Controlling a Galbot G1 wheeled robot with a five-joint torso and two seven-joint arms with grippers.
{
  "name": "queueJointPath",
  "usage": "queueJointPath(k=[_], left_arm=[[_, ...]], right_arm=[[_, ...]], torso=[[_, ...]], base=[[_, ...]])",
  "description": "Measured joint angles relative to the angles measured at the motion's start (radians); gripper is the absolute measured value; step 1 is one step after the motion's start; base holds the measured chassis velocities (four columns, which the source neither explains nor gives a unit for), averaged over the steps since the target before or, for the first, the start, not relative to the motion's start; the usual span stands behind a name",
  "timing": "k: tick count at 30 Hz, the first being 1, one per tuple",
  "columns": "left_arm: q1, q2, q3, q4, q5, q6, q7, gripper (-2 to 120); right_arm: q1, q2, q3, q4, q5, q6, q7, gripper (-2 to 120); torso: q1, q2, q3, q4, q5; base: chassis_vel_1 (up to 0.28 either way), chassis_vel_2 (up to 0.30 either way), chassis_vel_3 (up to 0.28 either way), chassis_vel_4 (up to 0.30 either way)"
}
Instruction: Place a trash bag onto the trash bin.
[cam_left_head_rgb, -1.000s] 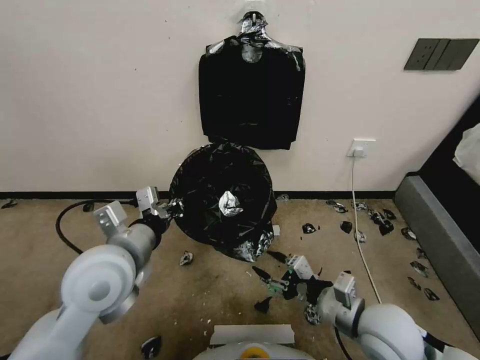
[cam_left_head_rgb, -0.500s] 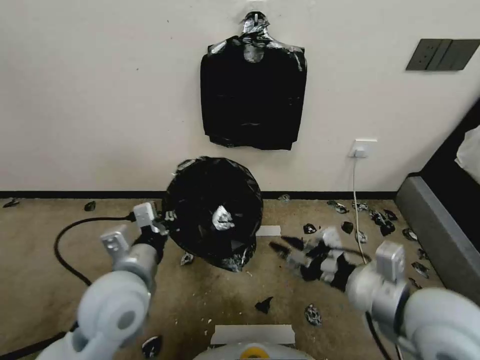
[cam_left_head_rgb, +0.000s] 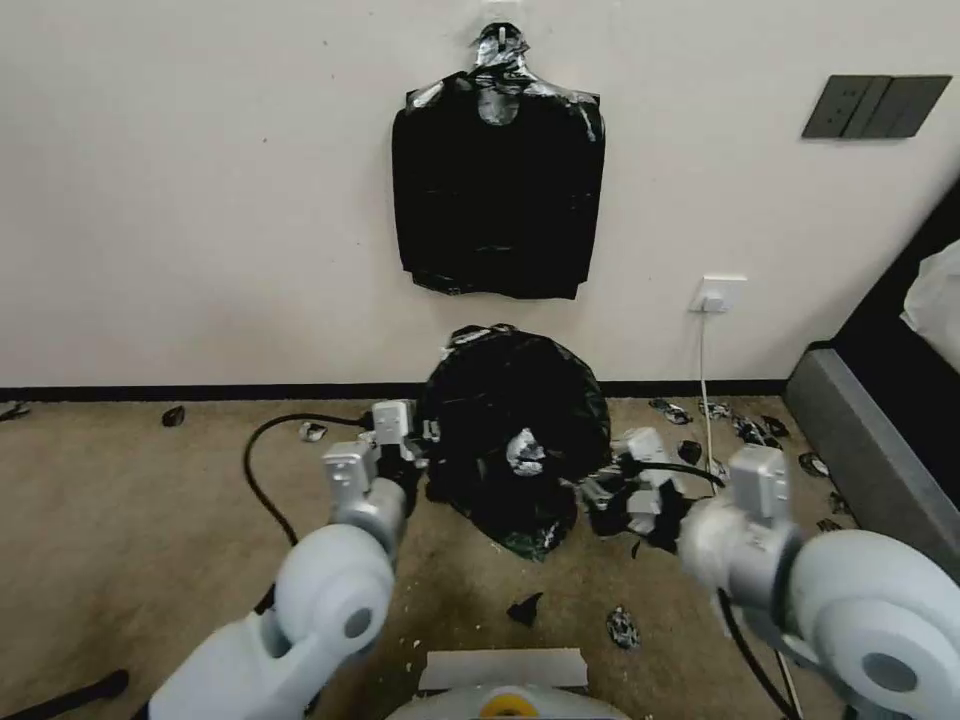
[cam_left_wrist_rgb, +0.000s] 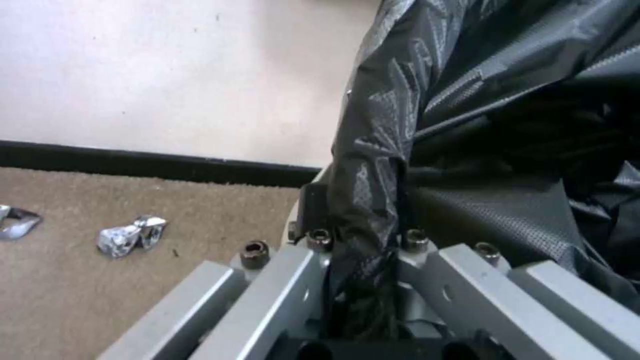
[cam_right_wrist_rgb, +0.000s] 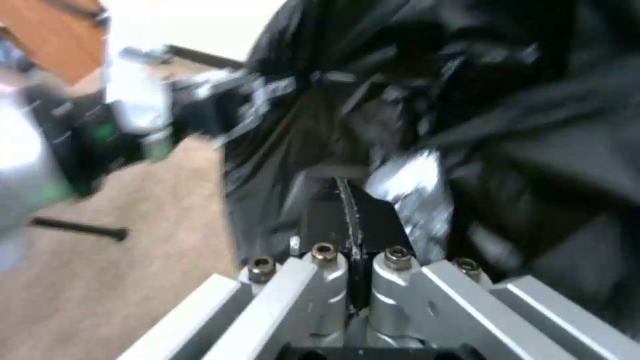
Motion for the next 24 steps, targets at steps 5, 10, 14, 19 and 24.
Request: queueJointPath(k=[5,10,14,19,24], left_arm=[[0.019,-0.009,0.000,0.002,0.022,0.005,0.000,3],[0.027,-0.020,0.001,0.003,0.040,0.010,-0.001,3],[0.042,-0.019,-0.005,-0.005,0.043,0.012,-0.001,3],[0.068,-0.011,-0.015,-0.022,0.045,0.012,-0.001,3],[0.077,-0.013,-0.019,-0.030,0.047,0.012,0.001,3]], right_arm=[[0.233,0.049,-0.184,-0.076,0.123,-0.048,0.173,0],[0.389,0.130,-0.350,-0.150,0.242,-0.090,0.360,0],[0.435,0.171,-0.415,-0.196,0.255,-0.095,0.422,0],[0.455,0.222,-0.461,-0.271,0.215,-0.095,0.450,0],[0.468,0.249,-0.509,-0.317,0.170,-0.095,0.450,0]], torso=[[0.000,0.000,0.000,-0.0002,-0.0005],[0.000,0.000,0.000,-0.0001,-0.0004],[0.000,0.000,0.000,-0.0001,-0.0007],[0.000,0.000,0.000,-0.0001,-0.0004],[0.000,0.000,0.000,-0.0002,-0.0007]], base=[[0.000,0.000,0.000,0.000],[0.000,0.000,0.000,0.000],[0.000,0.000,0.000,0.000],[0.000,0.000,0.000,0.000],[0.000,0.000,0.000,0.000]])
